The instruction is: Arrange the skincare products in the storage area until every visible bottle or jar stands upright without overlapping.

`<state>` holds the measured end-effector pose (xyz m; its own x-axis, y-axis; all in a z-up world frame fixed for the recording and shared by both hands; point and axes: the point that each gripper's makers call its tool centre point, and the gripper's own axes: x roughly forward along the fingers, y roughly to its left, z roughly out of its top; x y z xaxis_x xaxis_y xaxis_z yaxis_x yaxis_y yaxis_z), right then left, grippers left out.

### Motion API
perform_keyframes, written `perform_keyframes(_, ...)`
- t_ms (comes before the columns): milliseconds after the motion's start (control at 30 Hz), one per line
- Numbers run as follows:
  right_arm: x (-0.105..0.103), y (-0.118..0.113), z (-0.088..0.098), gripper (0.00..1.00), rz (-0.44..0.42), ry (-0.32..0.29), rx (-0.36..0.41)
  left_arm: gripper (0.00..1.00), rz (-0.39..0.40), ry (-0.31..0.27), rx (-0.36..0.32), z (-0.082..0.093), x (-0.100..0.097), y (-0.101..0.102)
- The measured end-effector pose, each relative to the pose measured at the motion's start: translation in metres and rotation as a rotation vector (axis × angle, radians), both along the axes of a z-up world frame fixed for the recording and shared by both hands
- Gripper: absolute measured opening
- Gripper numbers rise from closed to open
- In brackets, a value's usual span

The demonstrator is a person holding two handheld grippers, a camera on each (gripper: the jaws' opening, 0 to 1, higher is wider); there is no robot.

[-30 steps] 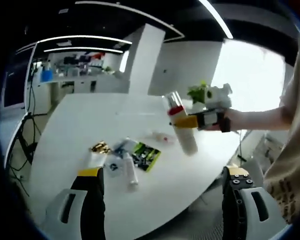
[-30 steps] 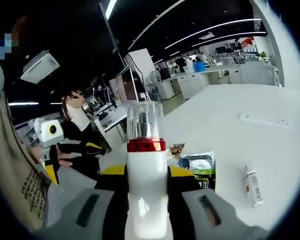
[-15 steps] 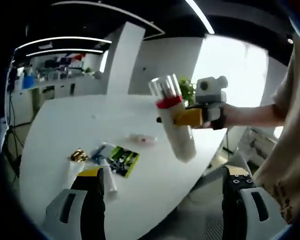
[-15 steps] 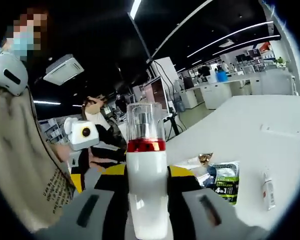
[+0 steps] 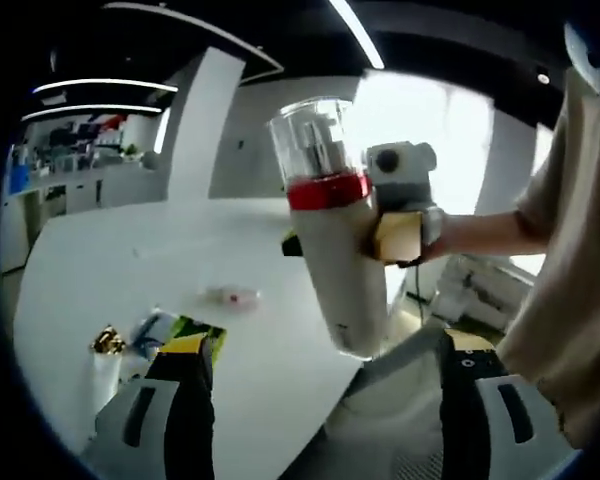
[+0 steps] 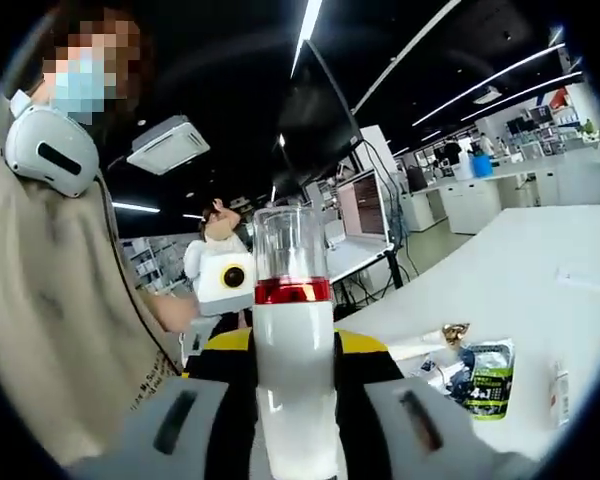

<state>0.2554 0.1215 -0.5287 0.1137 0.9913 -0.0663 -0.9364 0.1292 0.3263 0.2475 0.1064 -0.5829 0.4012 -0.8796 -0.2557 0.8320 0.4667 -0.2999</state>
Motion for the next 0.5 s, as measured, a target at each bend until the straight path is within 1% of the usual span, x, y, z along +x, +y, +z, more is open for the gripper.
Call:
perform_keyframes(100,-0.005,-0.004,0.002,0.28,-0.009,0.006,0.030,0.87,-0.021,-0.004,-0.015,0.005,0.000,-0.006)
perform_keyframes(267,-0.010,-0.014,0.005,0.28,-0.028,0.017,0.069,0.78,-0.084,-0.027,0.003,0.008,-0.004,-0.018)
perform_keyframes(333,-0.012,-0.019,0.006,0.28,-0.033,0.016,0.081,0.70,-0.139,-0.039,0.001,0.011,-0.010,-0.026)
perform_keyframes(400,-0.013,-0.024,0.008,0.28,-0.034,0.015,0.089,0.61,-0.168,-0.046,-0.007,0.014,-0.012,-0.031)
perform_keyframes(500,-0.014,-0.028,0.010,0.28,-0.038,0.010,0.100,0.53,-0.210,-0.043,-0.028,0.018,-0.016,-0.039)
